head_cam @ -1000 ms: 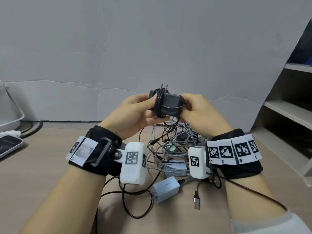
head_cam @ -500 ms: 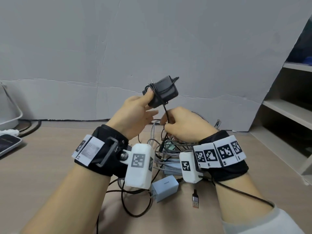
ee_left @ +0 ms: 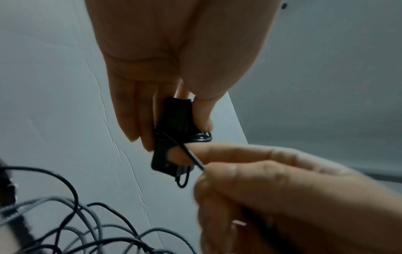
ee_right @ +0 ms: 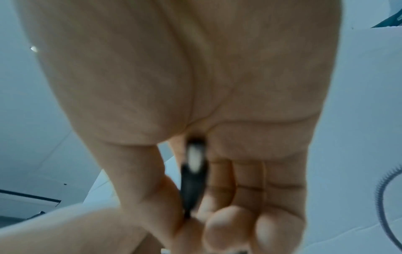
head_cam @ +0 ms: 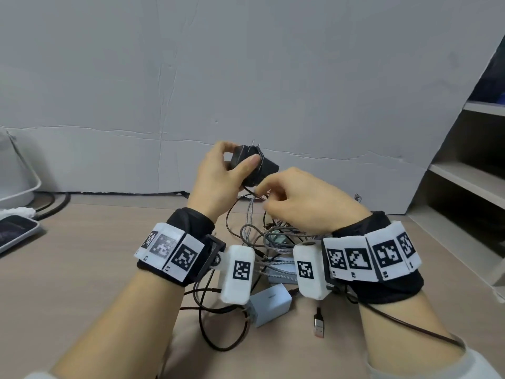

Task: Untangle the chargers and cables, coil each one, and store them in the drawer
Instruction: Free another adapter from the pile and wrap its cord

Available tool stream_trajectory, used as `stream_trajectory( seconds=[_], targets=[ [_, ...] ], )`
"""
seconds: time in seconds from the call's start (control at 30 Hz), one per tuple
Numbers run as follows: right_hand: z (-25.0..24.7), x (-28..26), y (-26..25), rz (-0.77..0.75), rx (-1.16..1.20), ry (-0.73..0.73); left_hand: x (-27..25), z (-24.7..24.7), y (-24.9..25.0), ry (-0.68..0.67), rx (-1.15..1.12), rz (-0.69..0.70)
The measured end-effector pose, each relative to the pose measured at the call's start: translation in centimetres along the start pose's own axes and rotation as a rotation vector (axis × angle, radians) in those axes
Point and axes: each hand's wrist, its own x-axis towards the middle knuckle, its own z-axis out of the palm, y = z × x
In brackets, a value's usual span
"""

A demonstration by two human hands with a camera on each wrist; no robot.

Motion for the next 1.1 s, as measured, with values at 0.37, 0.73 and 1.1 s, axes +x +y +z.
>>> stream_trajectory(
  seconds=[0.37,0.73,1.1],
  targets=[
    [-0.6,1.5,2.2,-0.059,0.093,0.478,-0.3,-0.4,0.3,-0.245,0.068,0.019],
    [-0.3,1.8,2.3,0.041,0.217,0.543,0.0,0.0,0.2,-0.277,-0.200,0.122],
    [0.0,1.8,2.3,0.033,0.216,0.532,0.0,-0.6,0.3,-0.242,0.177,0.225]
  ],
)
